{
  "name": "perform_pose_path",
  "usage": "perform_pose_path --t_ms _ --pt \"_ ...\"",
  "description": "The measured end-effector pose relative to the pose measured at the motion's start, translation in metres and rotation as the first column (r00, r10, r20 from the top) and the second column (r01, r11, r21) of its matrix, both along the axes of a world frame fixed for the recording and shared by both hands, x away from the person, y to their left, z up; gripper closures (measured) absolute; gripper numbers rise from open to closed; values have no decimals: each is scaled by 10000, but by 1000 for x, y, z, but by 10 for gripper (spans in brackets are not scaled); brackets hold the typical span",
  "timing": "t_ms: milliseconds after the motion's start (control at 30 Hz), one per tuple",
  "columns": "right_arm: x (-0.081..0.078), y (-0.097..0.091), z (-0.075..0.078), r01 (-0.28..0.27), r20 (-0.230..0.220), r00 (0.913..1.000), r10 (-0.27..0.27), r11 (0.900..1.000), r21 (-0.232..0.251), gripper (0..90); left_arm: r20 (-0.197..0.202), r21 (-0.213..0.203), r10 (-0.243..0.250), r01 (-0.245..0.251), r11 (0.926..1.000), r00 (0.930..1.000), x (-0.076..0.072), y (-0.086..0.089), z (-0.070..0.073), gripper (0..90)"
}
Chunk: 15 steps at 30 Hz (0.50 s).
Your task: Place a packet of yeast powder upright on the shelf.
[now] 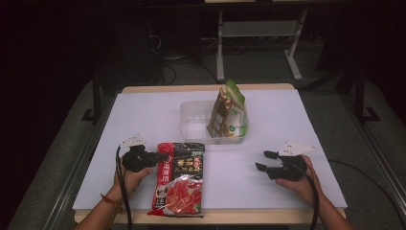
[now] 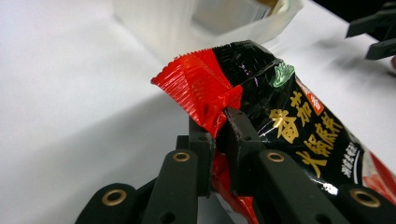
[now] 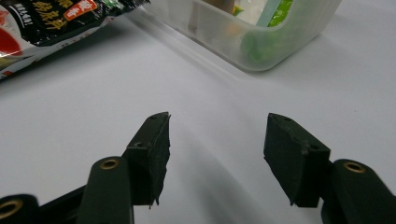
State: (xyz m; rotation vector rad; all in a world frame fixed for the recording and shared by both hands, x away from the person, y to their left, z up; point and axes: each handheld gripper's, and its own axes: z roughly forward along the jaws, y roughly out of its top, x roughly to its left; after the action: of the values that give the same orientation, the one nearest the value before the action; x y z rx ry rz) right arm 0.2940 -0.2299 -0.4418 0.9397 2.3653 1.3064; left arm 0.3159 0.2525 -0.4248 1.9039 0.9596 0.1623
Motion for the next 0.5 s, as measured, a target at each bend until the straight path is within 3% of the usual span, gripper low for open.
perform_pose_path --t_ms 300,400,500 --pt "2 -9 3 413 123 9991 -416 9989 223 388 1244 -653 51 30 9979 9922 -22 0 29 840" --pt "3 -13 5 580 140 9982 -587 9975 408 387 1432 -864 13 112 9962 9897 -26 1 36 846" --pt "4 -15 6 680 149 9975 -688 9965 488 386 1831 -1406 33 229 9898 9831 -34 3 50 855"
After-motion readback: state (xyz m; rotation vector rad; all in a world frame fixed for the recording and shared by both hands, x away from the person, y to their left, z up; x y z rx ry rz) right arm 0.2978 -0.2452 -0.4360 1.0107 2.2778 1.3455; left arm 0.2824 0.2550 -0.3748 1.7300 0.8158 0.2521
